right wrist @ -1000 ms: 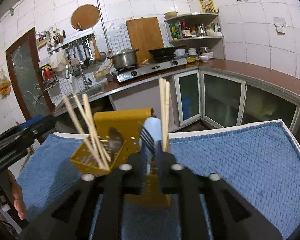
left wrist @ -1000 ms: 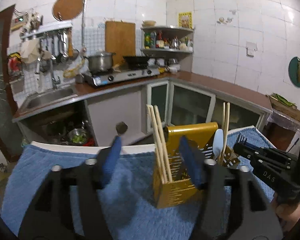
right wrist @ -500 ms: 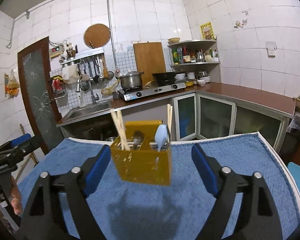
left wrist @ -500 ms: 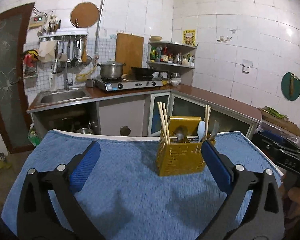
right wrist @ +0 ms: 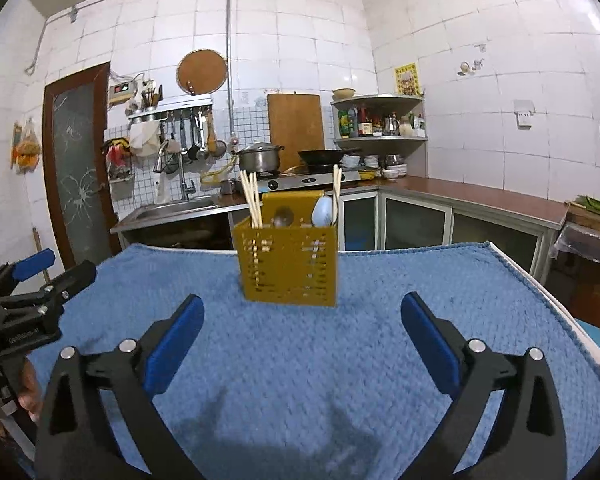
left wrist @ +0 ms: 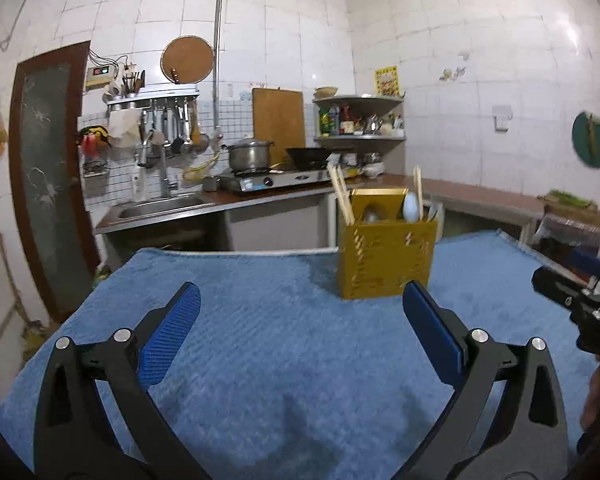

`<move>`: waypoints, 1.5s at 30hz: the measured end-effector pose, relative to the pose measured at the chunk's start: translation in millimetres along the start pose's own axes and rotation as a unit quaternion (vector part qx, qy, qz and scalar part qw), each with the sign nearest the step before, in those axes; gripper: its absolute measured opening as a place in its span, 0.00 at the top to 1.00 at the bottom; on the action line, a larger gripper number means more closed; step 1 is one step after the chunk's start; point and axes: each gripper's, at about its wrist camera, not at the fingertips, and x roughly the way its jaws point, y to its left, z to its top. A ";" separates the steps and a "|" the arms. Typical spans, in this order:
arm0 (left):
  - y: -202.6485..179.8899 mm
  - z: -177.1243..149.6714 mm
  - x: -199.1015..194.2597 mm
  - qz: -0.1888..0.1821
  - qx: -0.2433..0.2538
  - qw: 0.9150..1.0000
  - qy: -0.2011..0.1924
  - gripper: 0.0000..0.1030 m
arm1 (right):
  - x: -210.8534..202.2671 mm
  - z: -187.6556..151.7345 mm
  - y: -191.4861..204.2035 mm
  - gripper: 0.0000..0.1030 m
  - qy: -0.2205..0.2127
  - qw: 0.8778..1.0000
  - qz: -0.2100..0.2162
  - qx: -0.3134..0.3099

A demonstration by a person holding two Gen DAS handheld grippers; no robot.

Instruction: Organize utensils

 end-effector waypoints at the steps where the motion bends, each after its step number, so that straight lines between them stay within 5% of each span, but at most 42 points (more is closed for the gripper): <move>1: -0.7 -3.7 1.7 0.003 0.003 1.000 0.003 0.05 | 1.7 -4.4 1.1 0.04 0.000 1.000 -0.004 -0.004; 20: 23.8 -35.4 40.7 0.022 -0.022 0.998 0.054 0.05 | 10.8 -28.2 3.1 0.04 -0.026 0.999 -0.045 -0.010; 45: 18.6 -37.6 24.7 0.005 -0.013 1.000 0.021 0.05 | 6.0 -28.2 6.3 0.04 -0.027 0.998 -0.057 -0.015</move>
